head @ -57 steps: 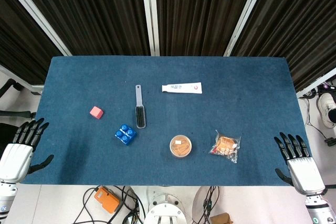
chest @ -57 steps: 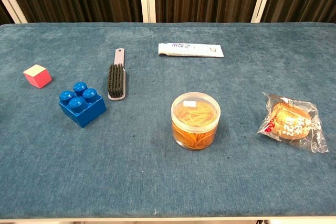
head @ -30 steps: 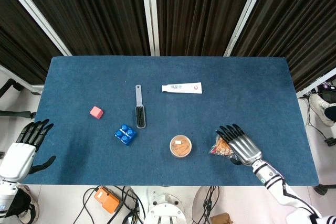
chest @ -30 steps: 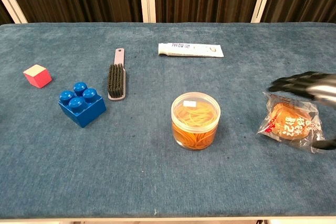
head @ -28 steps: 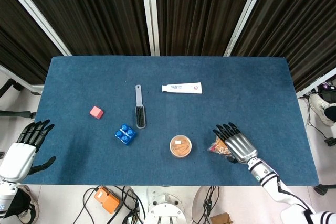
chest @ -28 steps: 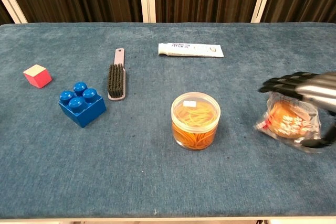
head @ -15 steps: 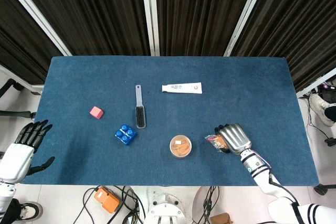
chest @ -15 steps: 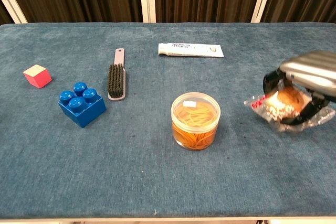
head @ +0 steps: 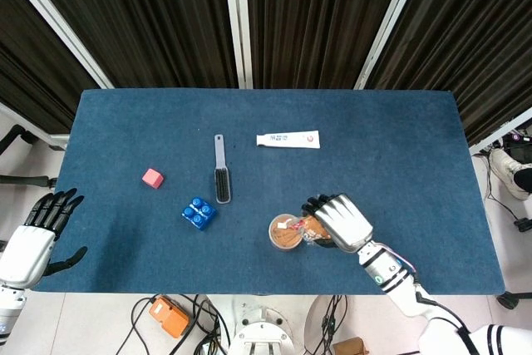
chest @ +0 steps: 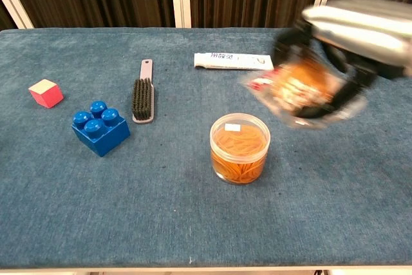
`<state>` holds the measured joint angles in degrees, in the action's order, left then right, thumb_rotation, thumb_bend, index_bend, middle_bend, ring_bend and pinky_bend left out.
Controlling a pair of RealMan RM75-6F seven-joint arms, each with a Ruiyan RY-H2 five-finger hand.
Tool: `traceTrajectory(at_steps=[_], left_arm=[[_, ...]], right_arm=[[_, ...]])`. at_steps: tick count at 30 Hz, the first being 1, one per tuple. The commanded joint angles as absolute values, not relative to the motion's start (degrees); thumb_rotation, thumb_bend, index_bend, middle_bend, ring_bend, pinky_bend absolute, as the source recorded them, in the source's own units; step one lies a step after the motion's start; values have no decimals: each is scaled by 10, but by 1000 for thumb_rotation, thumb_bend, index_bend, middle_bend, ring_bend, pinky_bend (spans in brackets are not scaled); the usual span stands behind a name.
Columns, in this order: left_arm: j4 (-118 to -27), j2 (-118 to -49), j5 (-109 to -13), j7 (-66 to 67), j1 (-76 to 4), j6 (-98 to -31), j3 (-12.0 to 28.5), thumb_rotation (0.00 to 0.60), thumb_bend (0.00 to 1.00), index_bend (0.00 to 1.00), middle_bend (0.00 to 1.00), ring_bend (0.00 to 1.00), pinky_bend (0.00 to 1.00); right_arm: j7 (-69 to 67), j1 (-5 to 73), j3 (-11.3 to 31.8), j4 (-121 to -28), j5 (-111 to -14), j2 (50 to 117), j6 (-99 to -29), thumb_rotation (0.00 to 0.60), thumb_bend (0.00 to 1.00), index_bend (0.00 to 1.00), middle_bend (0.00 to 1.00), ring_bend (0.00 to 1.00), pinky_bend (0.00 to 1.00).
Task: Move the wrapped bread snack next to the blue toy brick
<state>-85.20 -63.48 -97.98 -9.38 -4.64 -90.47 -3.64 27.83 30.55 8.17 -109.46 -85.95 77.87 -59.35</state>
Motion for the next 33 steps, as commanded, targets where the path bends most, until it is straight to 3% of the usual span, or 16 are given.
traceTrajectory(at_steps=[1,8,14,17,26,33], left_arm=[[-852,-635,-978,-94,-47,-904,-36,600,192,0,0,0,5],[-851,-634,-972,-94,-49,-896,-34,600,192,0,0,0,6],[-851,-632,-970,-98,-52,-891,-34,600,192,0,0,0,5],[-851,-631,-968,-99,-54,-888,-33,600,192,0,0,0,5],[-851,-630,-967,-101,-54,-888,-32,600,192,0,0,0,5],[-847,-629,-968,-109,-51,-895,-32,600,191,0,0,0,5]], right_arm=[[353,365,120,-1103,-800,847,-549,600,356,671,593,621,720],[417,465,165,-1005,-647,987,-491,600,356,590,580,542,645],[447,531,168,-946,-554,1037,-464,600,356,529,534,493,599],[456,549,162,-938,-543,1051,-472,600,356,462,492,462,575],[479,595,140,-932,-462,1048,-473,600,355,7,286,281,417],[491,597,116,-977,-462,1013,-520,600,356,0,212,198,395]])
